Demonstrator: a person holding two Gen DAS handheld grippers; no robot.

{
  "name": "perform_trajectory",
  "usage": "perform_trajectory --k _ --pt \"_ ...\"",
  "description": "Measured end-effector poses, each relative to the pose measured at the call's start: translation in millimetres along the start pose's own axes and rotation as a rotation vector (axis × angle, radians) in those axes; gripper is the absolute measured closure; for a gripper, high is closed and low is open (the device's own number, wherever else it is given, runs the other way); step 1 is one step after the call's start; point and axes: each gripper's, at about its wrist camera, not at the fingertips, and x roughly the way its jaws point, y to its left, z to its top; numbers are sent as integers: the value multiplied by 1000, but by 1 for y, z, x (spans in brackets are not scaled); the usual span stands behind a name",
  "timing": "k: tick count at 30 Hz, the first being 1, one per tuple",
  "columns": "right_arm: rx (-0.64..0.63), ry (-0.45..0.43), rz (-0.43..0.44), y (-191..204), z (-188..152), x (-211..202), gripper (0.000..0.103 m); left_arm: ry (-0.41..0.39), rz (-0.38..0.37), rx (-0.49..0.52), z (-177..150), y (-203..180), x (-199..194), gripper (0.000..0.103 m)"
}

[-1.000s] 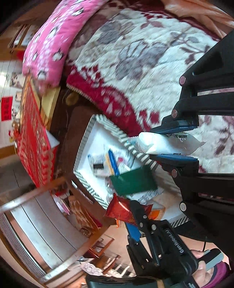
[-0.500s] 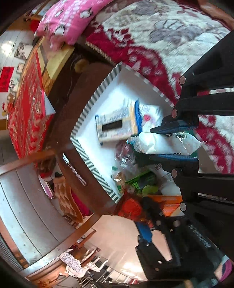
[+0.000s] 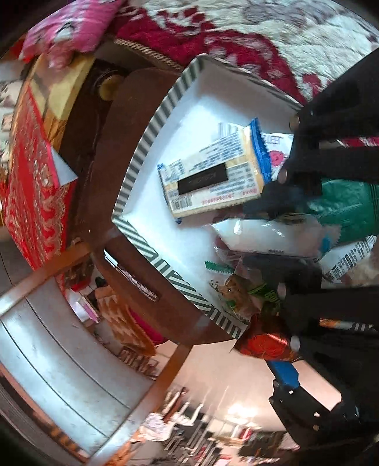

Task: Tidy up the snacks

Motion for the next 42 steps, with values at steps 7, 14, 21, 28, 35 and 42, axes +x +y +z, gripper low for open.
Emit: perform_trajectory --k 7,14,21,28,35,42 --pt "-18 -49 -32 0 -13 -28 50 -51 28 8 -4 -5 -10 28" --pt "-33 -129 -116 -8 -40 -69 40 -101 36 6 -10 -8 -24 20" --pt "-32 -195 -228 -19 -78 -95 36 -132 27 29 -22 -24 -39 10" --pt "-22 -244 -298 -23 -108 -104 30 -153 23 32 -34 -30 -49 10" --pt "-19 -247 -294 -20 -118 -104 28 -172 40 37 -38 -33 -60 10" --pt "-47 -240 -292 -11 -121 -102 26 -168 43 39 -41 -33 -63 10"
